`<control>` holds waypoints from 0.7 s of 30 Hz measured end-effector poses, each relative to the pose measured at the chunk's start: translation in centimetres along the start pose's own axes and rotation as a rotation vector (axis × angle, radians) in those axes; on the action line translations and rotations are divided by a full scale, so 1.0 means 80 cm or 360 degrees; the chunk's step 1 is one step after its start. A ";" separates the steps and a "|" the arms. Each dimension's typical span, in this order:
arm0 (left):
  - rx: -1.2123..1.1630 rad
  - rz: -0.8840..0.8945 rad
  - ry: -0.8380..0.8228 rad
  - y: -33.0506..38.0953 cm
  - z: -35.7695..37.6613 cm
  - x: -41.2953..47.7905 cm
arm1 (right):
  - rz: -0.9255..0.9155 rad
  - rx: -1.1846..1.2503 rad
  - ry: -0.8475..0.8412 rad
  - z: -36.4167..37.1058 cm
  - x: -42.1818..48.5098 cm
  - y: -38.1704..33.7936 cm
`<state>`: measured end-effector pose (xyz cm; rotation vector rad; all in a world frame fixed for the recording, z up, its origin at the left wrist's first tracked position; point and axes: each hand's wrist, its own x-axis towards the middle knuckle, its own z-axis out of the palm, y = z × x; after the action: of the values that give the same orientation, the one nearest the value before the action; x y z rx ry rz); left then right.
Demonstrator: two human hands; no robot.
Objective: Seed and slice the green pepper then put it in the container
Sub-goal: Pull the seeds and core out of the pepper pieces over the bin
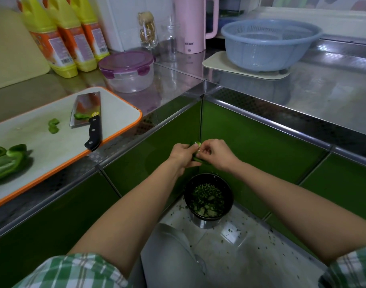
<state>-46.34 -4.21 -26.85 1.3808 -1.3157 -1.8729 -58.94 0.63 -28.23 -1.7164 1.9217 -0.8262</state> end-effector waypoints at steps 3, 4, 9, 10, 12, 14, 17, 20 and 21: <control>-0.0037 -0.0002 0.0029 -0.002 0.002 0.000 | -0.0015 -0.0052 0.0037 0.004 -0.001 -0.004; -0.0044 -0.0004 0.0040 -0.002 0.002 -0.001 | -0.0004 -0.0050 0.0064 0.005 -0.001 -0.005; -0.0015 0.0008 0.0084 -0.003 0.004 -0.003 | 0.0118 -0.0006 0.0152 0.010 -0.001 -0.009; -0.0010 0.0011 0.0088 -0.003 0.005 -0.003 | 0.0135 -0.0013 0.0161 0.010 0.000 -0.010; -0.0025 0.0024 0.0078 -0.003 0.005 -0.004 | 0.0152 -0.0025 0.0206 0.010 0.000 -0.013; -0.0048 0.0045 0.0062 -0.001 0.005 -0.006 | 0.0166 -0.0011 0.0271 0.011 0.000 -0.015; -0.0043 0.0060 0.0040 0.000 0.003 -0.008 | 0.0216 0.0068 0.0344 0.015 -0.002 -0.016; -0.0045 0.0053 0.0023 0.000 0.003 -0.010 | 0.0240 0.0140 0.0386 0.018 -0.005 -0.016; -0.0058 0.0047 0.0017 0.000 0.003 -0.010 | 0.0242 0.0155 0.0402 0.019 -0.006 -0.015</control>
<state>-46.23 -3.47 -26.42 1.3438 -1.2835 -1.8588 -56.97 0.81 -28.51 -1.4459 2.1055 -1.1019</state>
